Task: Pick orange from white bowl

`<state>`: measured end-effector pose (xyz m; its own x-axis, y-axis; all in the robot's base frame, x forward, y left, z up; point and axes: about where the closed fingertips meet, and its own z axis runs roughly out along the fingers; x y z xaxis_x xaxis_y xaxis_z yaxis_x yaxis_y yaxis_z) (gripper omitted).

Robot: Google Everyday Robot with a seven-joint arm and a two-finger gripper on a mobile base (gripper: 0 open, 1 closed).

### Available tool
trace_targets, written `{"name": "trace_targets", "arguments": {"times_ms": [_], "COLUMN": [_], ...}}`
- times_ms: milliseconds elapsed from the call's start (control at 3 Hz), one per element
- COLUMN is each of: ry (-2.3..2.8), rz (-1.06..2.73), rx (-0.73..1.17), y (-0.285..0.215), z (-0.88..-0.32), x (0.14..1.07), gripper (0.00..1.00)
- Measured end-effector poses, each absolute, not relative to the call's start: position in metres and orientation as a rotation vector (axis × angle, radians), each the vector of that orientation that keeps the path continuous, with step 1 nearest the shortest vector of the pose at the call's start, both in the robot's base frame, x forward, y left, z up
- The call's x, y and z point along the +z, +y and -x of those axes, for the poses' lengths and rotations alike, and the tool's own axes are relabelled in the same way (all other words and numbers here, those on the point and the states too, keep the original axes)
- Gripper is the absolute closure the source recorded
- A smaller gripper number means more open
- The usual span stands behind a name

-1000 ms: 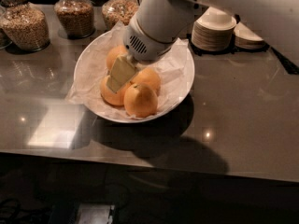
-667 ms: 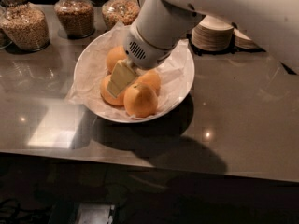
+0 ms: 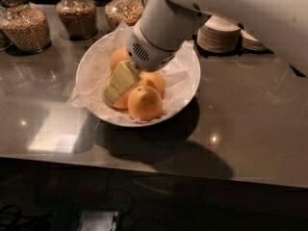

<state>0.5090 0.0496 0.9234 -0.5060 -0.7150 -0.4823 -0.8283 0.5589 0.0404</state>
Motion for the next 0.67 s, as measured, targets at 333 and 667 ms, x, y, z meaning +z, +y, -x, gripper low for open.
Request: {"name": "trace_targets", "arguments": {"times_ms": [333,667], "ry": [2.448,2.526], "rz": [1.194,1.101], "rx": [0.3,0.206], "y": [0.027,-0.008], "z": [-0.515,-0.519], "x": [0.915,0.906], "gripper": [0.4,0.55]}}
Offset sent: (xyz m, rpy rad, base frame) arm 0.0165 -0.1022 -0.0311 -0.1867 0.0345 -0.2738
